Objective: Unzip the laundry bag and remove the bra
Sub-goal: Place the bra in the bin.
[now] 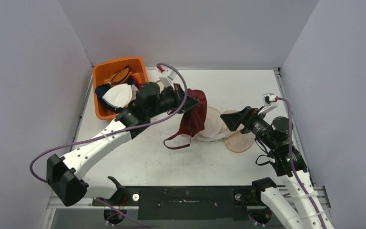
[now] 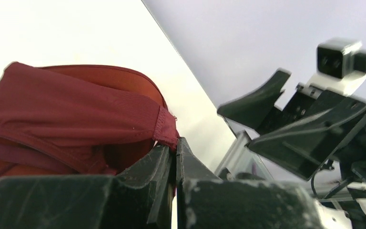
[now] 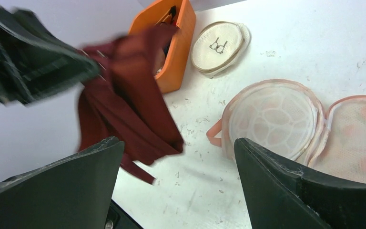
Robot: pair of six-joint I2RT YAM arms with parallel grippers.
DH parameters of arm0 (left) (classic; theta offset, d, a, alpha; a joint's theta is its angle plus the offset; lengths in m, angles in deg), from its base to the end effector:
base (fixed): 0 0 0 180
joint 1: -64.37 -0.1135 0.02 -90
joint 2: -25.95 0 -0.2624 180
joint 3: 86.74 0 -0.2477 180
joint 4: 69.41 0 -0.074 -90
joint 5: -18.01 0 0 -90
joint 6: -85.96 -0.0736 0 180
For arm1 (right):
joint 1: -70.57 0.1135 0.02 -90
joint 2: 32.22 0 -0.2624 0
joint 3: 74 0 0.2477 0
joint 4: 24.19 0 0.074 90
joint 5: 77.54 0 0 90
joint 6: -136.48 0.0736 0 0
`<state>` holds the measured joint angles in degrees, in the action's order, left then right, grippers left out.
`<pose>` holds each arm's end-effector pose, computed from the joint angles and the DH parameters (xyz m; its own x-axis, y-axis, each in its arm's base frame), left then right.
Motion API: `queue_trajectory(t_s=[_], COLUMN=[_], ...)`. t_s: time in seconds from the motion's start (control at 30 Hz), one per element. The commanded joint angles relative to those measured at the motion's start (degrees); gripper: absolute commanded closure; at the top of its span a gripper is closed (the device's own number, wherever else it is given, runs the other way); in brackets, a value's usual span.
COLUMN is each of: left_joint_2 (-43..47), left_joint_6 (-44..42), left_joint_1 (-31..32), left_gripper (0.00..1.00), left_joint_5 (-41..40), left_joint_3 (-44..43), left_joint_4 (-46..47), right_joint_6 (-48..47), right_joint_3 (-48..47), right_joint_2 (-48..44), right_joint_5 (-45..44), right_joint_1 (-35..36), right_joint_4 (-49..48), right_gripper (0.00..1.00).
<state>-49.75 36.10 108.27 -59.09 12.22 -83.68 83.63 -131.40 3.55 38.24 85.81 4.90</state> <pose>0.2378 -0.2516 0.3682 -0.6237 -0.2719 -0.7329 0.5661 0.4894 -0.6633 0.1618 0.0773 0.3400 -0.4941 0.4290 -0.7562 -0.4446 0.6227 0.6438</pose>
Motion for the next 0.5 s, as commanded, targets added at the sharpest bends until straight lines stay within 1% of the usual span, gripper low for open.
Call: queue_trajectory(t_s=[0.0, 0.13, 0.3, 0.37, 0.47], left_joint_2=[3.95, 3.43, -1.05, -2.97, -5.1], left_joint_6=[-7.95, -14.21, -23.57, -26.86, -31.03], left_joint_1=[-6.56, -14.25, -25.18, -28.71, -32.73], left_gripper=[1.0, 1.0, 1.0, 1.0, 1.0], left_joint_5=[-2.62, -3.52, 1.32, 2.64, 2.66], left_joint_3=[-9.47, -17.84, -26.57, -29.0, -28.81], left_joint_4=[-15.06, -25.67, -36.45, -38.55, -36.67], right_joint_6=[1.32, 2.56, 2.64, 1.93, 1.4], right_joint_3=[2.37, 6.08, 8.43, 8.56, 8.94], right_joint_2=[-1.03, -2.11, -2.33, -1.91, -1.22], right_joint_5=[-1.23, -0.7, -0.05, -0.55, -0.84], right_joint_1=[0.61, 0.75, 1.64, 2.75, 3.88], right_joint_4=[-2.84, -4.35, -5.25, -4.94, -5.08], right_gripper=[0.1, 0.1, 0.1, 0.1, 0.1])
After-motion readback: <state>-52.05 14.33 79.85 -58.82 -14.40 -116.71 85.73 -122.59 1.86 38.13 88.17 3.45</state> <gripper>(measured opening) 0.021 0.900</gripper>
